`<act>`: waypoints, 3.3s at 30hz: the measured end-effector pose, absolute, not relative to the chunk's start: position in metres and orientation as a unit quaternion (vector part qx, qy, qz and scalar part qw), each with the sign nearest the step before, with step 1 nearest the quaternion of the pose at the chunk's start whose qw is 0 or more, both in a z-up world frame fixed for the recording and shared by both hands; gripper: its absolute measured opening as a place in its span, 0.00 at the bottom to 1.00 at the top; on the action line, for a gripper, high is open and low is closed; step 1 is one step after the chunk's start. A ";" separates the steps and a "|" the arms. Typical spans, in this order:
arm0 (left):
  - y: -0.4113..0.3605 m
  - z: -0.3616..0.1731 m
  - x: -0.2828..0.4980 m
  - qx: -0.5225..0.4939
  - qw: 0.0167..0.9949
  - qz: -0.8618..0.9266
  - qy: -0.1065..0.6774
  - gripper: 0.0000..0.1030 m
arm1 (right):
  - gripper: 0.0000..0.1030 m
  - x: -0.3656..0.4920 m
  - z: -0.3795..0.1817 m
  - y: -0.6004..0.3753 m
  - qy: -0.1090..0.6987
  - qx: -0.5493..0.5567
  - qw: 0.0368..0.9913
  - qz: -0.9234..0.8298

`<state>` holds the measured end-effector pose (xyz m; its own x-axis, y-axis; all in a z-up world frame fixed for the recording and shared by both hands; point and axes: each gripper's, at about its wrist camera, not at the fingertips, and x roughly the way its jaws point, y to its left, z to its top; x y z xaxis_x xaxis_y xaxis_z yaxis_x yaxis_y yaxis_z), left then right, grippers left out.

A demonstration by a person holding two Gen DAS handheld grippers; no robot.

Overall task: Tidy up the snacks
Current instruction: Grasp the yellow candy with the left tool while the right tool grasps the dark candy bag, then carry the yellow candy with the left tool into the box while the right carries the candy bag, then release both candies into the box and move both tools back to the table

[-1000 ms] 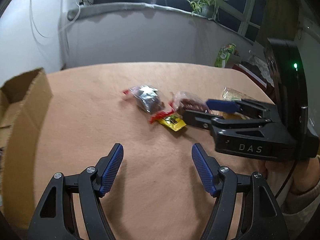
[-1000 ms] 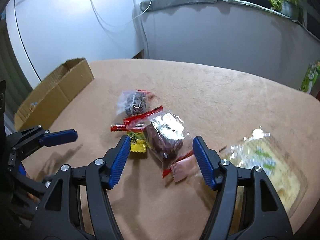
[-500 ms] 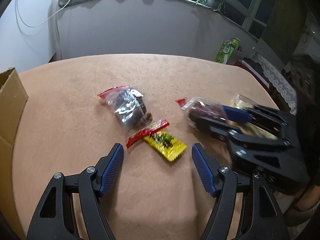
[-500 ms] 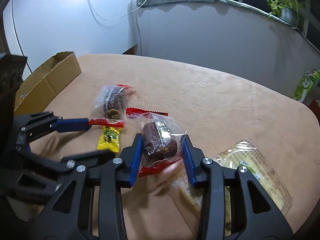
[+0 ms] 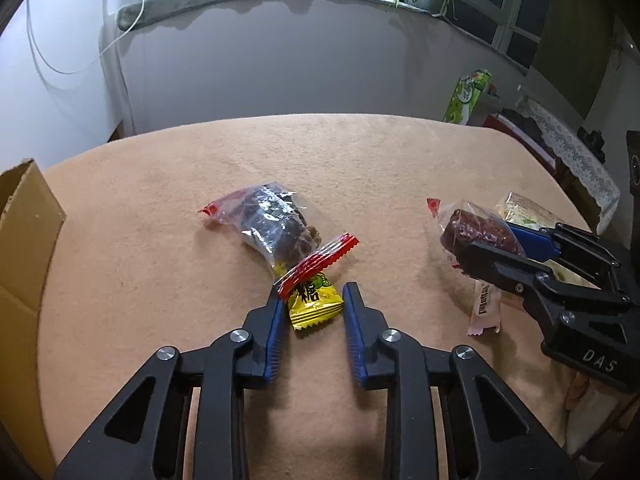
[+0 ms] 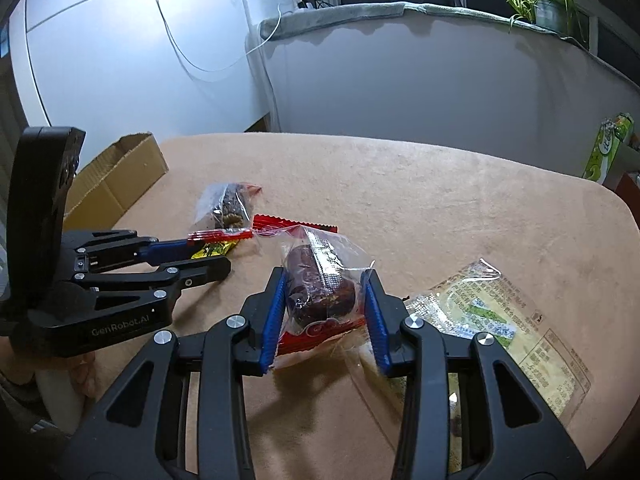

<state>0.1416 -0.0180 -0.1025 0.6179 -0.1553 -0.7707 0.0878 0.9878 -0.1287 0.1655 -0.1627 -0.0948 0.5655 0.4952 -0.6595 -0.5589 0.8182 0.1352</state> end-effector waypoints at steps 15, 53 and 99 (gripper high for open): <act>-0.010 -0.074 0.100 -0.062 0.914 -0.094 0.389 0.24 | 0.38 0.136 -0.072 -0.168 0.315 -0.032 0.903 0.291; 0.141 -0.011 -0.006 -0.128 0.959 0.000 0.253 0.24 | 0.38 0.059 0.000 0.003 0.234 -0.138 0.890 0.367; 0.229 -0.036 -0.058 -0.170 0.941 0.129 0.264 0.63 | 0.63 0.049 -0.041 0.098 0.244 -0.145 0.846 0.452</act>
<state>-0.0579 0.2291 -0.0362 0.8274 0.1537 -0.5402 -0.3333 0.9085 -0.2520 0.0488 0.0978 -0.0407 0.4717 0.6946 -0.5432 -0.8356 0.5488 -0.0238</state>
